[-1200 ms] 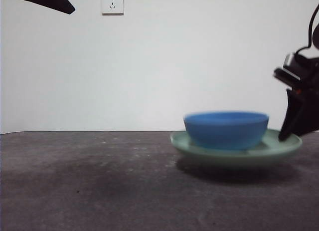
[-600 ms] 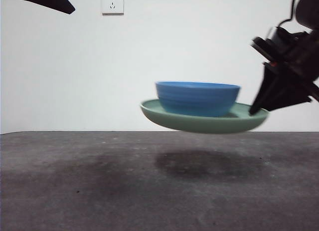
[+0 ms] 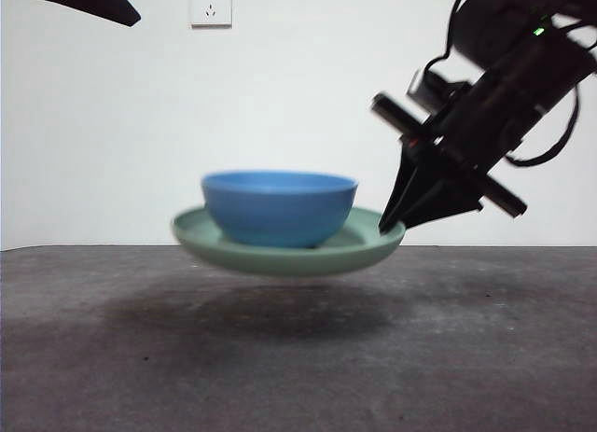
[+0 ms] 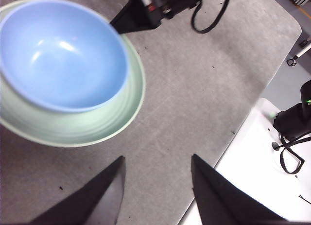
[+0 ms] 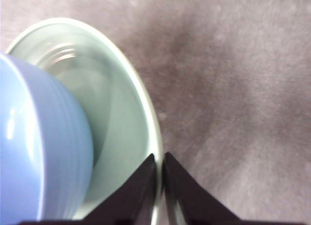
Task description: Pick up the blue bowl, put it on the green plate, put it on desk
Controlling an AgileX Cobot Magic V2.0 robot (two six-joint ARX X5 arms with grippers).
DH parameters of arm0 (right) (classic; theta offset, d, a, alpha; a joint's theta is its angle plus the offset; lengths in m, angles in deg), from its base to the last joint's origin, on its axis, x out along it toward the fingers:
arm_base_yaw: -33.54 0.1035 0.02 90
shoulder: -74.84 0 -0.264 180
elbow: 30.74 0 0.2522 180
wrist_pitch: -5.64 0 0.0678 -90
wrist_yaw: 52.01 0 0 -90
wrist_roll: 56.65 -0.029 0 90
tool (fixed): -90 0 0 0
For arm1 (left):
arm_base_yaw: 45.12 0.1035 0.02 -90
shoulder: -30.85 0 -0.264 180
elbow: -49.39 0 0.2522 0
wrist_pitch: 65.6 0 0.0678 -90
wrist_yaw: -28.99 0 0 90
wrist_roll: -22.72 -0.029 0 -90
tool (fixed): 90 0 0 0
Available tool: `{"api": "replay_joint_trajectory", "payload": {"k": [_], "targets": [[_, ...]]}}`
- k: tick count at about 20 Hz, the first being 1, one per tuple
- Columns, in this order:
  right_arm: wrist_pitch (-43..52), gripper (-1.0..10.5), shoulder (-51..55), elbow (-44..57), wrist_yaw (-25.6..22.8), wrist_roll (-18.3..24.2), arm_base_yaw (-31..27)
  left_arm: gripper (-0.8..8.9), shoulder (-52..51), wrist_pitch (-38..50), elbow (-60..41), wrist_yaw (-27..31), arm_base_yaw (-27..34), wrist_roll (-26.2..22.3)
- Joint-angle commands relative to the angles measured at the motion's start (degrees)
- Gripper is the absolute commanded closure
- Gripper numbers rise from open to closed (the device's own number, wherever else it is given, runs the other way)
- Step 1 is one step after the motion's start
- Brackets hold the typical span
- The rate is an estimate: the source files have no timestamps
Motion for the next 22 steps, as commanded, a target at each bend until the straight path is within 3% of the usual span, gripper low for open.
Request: {"api": "replay_joint_trajectory", "payload": {"k": [1, 6, 14, 18, 22], "targets": [[1.1, 9.3, -4.2, -3.1, -0.1, -1.6, 1.0, 5.92, 0.4, 0.4, 0.6, -0.3, -0.3, -0.5], [1.1, 9.3, -10.9, -6.7, -0.8, -1.7, 1.7, 5.92, 0.4, 0.1, 0.6, -0.3, -0.3, -0.5], [-0.3, 9.3, -11.8, -6.8, -2.0, -1.2, 1.7, 5.92, 0.4, -1.0, 0.6, -0.3, -0.3, -0.5], [-1.2, 7.9, -11.9, -6.8, -3.1, -1.2, 1.7, 5.92, 0.4, -1.0, 0.6, -0.3, -0.3, -0.5], [-1.2, 7.8, -11.3, -6.8, -3.5, -1.2, 1.6, 5.92, 0.4, -1.0, 0.6, -0.3, -0.3, -0.5]]}}
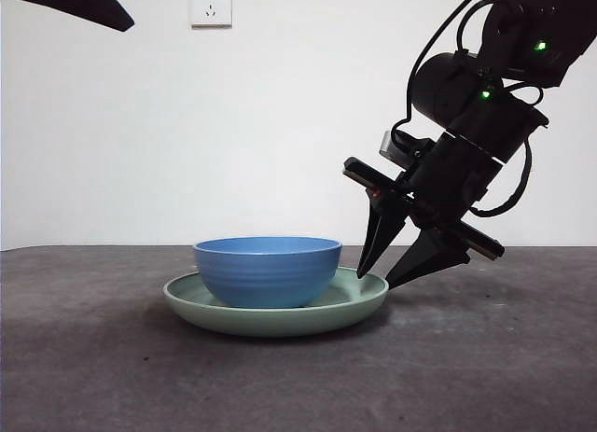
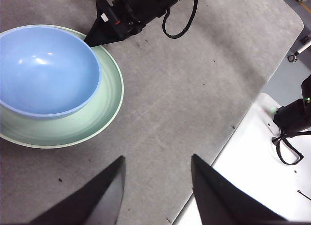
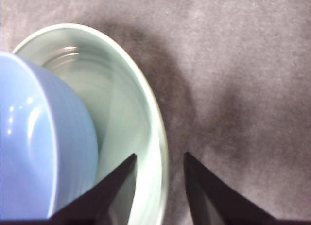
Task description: Pick up the blue bowl, put it on the green plate, put it on desk
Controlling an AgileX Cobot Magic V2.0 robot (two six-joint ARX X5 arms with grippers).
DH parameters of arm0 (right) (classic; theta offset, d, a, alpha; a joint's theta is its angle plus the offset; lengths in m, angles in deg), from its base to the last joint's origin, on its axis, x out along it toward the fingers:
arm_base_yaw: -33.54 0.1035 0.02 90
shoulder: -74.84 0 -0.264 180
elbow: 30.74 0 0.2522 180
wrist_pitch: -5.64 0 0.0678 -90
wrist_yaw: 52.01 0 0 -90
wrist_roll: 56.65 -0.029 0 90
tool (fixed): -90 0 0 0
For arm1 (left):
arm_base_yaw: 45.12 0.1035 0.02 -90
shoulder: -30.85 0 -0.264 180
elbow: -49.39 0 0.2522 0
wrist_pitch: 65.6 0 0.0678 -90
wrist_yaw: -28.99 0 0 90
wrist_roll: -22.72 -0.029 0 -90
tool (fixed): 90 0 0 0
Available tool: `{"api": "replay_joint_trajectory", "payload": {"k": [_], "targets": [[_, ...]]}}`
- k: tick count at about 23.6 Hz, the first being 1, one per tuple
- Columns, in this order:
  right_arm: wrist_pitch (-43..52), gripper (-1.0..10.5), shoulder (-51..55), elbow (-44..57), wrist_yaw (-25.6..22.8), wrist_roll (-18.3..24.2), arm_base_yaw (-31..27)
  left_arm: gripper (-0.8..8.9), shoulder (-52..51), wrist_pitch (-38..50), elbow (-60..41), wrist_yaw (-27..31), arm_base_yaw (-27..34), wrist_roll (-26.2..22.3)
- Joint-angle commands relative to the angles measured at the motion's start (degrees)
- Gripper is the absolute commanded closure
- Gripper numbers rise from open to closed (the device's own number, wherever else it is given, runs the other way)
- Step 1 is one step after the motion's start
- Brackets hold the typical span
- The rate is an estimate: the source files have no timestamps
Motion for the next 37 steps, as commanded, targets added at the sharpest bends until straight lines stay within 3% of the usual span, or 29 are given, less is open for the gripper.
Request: {"api": "replay_joint_trajectory", "payload": {"k": [1, 5, 8, 18, 29, 37], "targets": [[-0.1, 7.8, 0.2, -1.2, -0.6, -0.5, 0.1, 5.92, 0.4, 0.4, 0.6, -0.3, -0.3, -0.5], [-4.3, 7.8, 6.2, -1.2, -4.5, 3.1, -0.4, 5.92, 0.4, 0.4, 0.6, -0.3, -0.3, -0.5], [-9.2, 7.8, 13.6, -1.2, -4.7, 7.6, -0.5, 5.92, 0.4, 0.4, 0.6, -0.3, -0.3, -0.5], [-29.2, 7.8, 39.2, -1.2, 0.6, 18.8, 1.9, 5.92, 0.4, 0.5, 0.6, -0.3, -0.3, -0.5], [-33.1, 7.8, 53.6, 8.4, 0.7, 19.1, 9.9, 5.92, 0.4, 0.4, 0.6, -0.3, -0.3, -0.5], [-33.3, 7.8, 56.9, 11.3, 1.8, 19.1, 13.4, 5.92, 0.4, 0.4, 0.6, -0.3, -0.3, -0.5]]}}
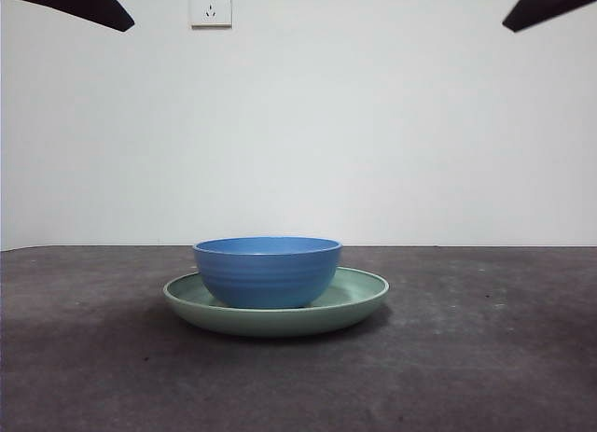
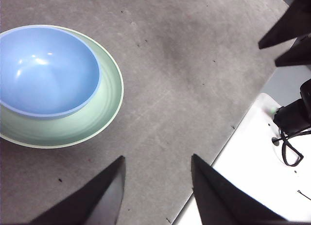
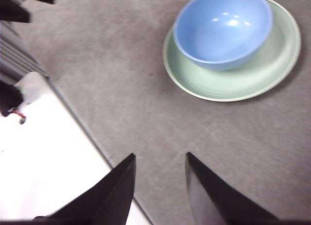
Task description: Pick up the blue bowl, put it on the green plate, put it on desk
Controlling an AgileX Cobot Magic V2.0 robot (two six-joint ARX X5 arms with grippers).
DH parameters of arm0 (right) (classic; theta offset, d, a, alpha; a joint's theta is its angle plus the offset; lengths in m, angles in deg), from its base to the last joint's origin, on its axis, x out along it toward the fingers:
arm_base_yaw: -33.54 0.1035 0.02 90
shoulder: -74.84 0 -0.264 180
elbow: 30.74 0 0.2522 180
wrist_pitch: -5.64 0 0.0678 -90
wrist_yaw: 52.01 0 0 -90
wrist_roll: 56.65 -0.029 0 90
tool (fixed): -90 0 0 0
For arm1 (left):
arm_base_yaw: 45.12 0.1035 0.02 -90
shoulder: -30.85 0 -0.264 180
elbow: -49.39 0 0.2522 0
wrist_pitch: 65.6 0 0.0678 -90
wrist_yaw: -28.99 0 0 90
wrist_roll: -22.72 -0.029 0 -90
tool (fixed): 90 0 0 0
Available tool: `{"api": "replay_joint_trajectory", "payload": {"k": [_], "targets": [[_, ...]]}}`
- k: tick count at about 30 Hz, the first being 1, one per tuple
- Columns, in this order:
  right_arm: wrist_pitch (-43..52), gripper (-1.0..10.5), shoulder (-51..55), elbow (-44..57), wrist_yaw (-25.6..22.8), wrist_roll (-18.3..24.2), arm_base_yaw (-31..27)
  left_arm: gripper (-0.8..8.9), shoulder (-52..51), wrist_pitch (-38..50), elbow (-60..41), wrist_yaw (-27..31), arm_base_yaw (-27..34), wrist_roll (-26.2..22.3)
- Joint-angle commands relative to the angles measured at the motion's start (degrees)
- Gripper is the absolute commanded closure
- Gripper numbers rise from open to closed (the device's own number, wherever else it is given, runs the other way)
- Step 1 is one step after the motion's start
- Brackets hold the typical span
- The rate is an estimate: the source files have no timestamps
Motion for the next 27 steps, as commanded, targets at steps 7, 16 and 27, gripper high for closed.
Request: {"api": "replay_joint_trajectory", "payload": {"k": [7, 16, 27], "targets": [[0.5, 7.8, -0.5, -0.2, 0.4, 0.4, 1.2, 5.92, 0.4, 0.4, 0.6, -0.3, -0.3, -0.5], [-0.2, 8.3, -0.5, -0.2, 0.5, 0.5, 1.2, 6.65, 0.4, 0.4, 0.6, -0.3, -0.3, -0.5], [1.0, 9.4, -0.5, -0.2, 0.3, 0.5, 1.2, 8.04, 0.4, 0.4, 0.6, -0.3, -0.3, -0.5]]}}
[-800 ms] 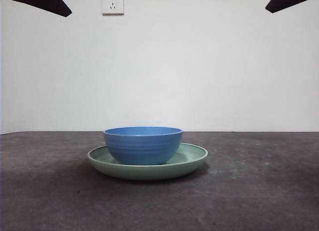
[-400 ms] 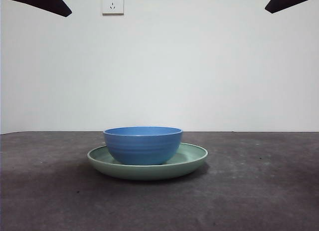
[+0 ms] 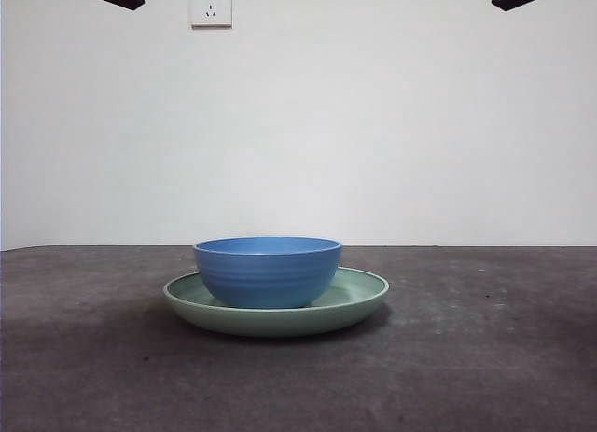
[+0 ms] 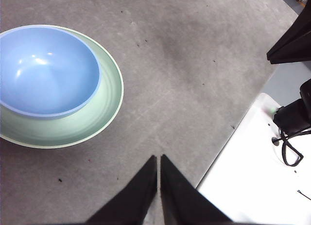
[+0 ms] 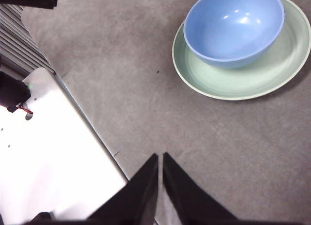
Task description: Pick up the blue bowl, put it on the green plate, put it on desk
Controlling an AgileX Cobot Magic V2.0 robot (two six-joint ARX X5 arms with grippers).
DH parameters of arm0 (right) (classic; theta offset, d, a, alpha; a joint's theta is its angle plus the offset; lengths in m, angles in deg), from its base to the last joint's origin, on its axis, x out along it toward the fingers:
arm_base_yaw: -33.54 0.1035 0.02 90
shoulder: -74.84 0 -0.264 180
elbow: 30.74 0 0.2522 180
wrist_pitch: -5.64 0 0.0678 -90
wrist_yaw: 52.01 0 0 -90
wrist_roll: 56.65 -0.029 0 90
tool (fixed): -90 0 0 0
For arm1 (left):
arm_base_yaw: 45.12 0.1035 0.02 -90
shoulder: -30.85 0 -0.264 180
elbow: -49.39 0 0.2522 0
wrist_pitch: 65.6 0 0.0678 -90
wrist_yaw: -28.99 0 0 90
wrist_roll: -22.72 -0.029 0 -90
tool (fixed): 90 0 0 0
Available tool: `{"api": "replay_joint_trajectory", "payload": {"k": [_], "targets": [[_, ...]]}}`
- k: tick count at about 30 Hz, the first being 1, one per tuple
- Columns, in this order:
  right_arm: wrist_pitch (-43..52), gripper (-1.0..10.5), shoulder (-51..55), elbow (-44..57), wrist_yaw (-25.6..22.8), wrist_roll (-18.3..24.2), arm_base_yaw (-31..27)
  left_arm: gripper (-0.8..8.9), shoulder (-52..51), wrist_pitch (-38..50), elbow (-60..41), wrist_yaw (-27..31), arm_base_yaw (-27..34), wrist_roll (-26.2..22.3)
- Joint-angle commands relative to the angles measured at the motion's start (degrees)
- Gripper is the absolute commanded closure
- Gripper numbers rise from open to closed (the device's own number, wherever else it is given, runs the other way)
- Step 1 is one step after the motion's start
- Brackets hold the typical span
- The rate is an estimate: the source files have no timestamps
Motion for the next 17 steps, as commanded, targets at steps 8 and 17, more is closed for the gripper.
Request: {"api": "replay_joint_trajectory", "payload": {"k": [8, 17], "targets": [[1.4, 9.4, -0.4, -0.2, 0.0, 0.5, 0.4, 8.04, 0.4, 0.5, 0.6, -0.3, -0.3, -0.5], [1.4, 9.4, -0.4, -0.2, 0.0, 0.5, 0.4, 8.03, -0.2, 0.5, 0.6, -0.2, -0.2, -0.5]]}}
